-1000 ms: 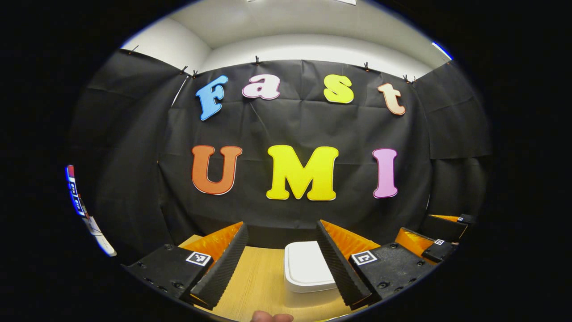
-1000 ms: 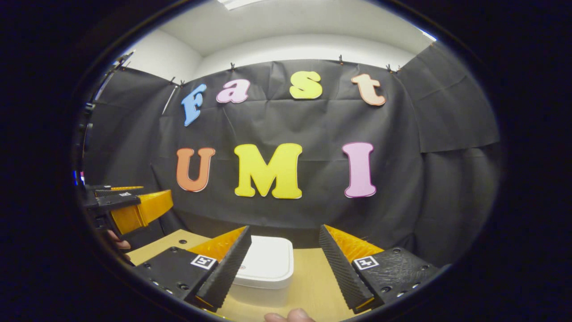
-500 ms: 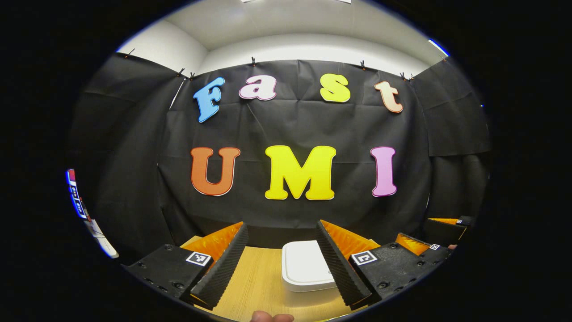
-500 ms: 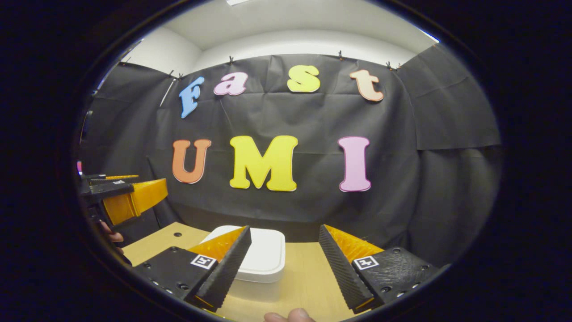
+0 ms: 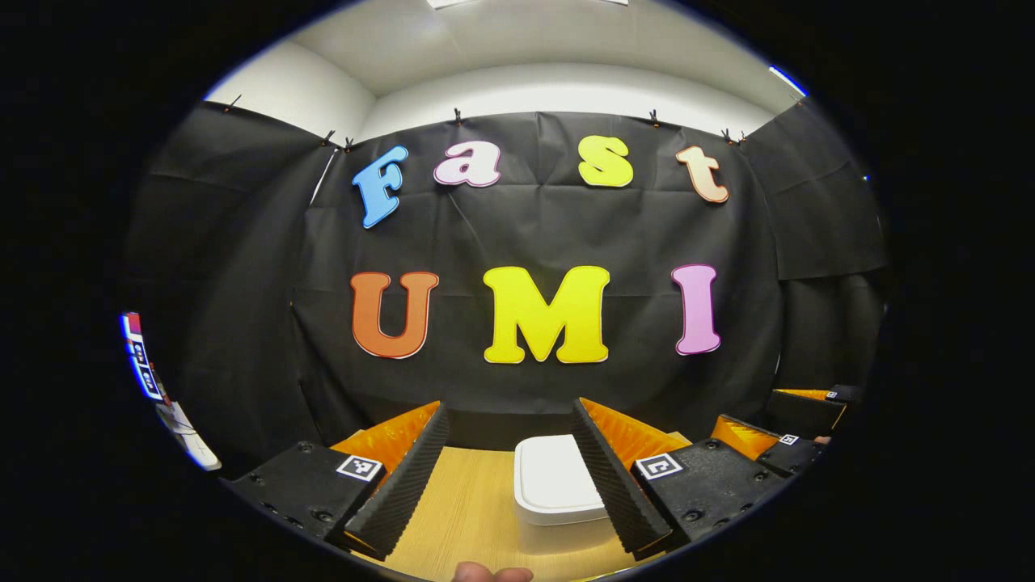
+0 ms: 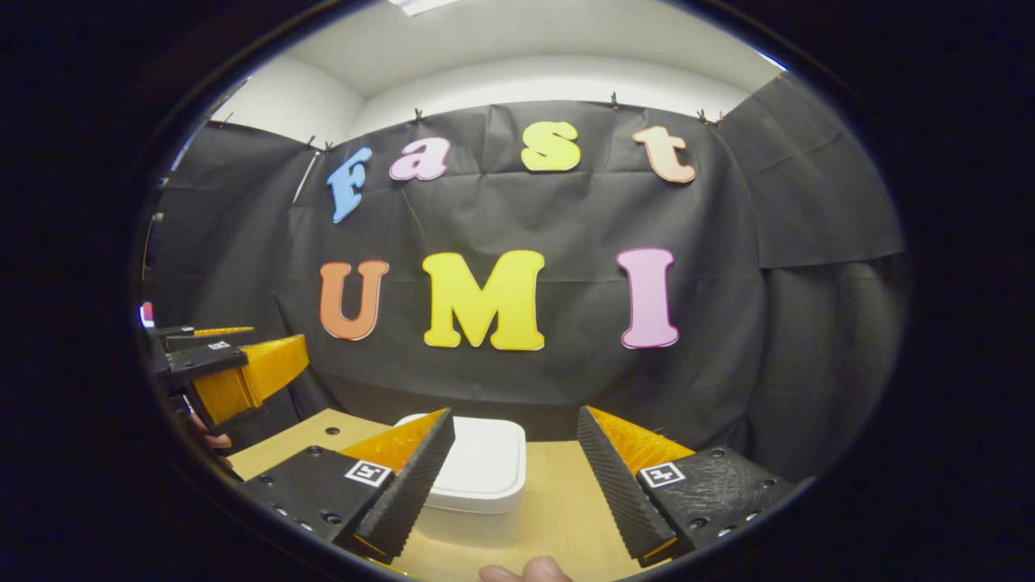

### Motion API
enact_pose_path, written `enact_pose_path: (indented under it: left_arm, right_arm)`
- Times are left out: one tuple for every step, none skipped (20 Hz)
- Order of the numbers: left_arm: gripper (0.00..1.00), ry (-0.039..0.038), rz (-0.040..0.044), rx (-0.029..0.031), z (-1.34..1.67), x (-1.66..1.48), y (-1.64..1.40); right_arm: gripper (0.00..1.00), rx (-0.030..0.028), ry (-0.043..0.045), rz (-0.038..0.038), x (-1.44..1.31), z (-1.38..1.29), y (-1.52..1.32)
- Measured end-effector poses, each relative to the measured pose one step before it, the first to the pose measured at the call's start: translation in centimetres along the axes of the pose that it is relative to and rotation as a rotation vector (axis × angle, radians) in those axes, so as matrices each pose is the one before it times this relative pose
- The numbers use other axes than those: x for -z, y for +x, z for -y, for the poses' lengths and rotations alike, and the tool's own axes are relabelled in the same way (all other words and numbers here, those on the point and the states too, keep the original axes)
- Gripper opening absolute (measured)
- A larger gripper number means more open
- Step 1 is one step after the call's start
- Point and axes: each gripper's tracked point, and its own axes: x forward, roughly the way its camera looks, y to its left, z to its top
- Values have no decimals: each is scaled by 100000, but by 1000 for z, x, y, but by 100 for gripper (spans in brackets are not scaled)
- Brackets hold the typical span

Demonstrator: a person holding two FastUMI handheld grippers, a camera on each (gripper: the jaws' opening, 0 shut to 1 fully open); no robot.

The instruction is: Press the lid of the desktop garbage bin to open it, pick up the crumpled paper on the desktop and throw it into the bin, then pick up the pop can on the desktop and drop it into the bin, and finally close the garbage bin lid.

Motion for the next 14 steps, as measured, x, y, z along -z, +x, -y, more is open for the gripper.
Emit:
enact_pose_path:
  left_arm:
    - [98, 169, 39, -458, -225, -6, -19]
    - [98, 107, 148, -427, -198, -10, -103]
    - [98, 129, 120, -375, -147, -138, -17]
    - [98, -3, 98, -428, -127, -40, 0]
    - [98, -123, 163, -229, -58, -96, -68]
    - [98, -123, 219, -221, -15, -14, -54]
    - [98, -35, -29, -151, -86, -74, 5]
    - [98, 51, 22, -144, -70, -29, -3]
    - [98, 79, 73, -15, 41, -88, -69]
    - [98, 167, 253, 0, -3, -139, -20]
    - [98, 170, 233, 54, 12, 63, 31]
    - [98, 184, 151, 23, 17, 49, 43]
    - [98, 59, 36, 28, 25, -63, -45]
    - [98, -31, -76, -29, -2, -35, -2]
  right_arm:
    - [95, -412, -25, 450, -153, -174, 83]
    - [98, -565, 226, 160, -73, -269, -5]
    - [95, -503, 246, 90, -104, -197, 79]
    - [95, -504, 233, -58, -10, -145, 74]
    - [95, -457, 82, -25, -19, -54, -12]
    - [95, -461, -128, 76, -112, -235, 106]
    - [95, -221, -176, 160, -82, -87, 10]
    - [95, -73, 32, 193, -44, -70, 1]
    - [95, -209, 161, 203, -139, -70, 38]
    - [95, -95, 86, 325, -85, -94, 63]
    - [95, -113, 1, 315, -94, -21, 8]
    - [95, -26, 69, -52, 64, 49, -22]
    - [95, -108, 176, -194, 87, -76, 67]
    - [95, 34, 165, -369, 69, -71, 151]
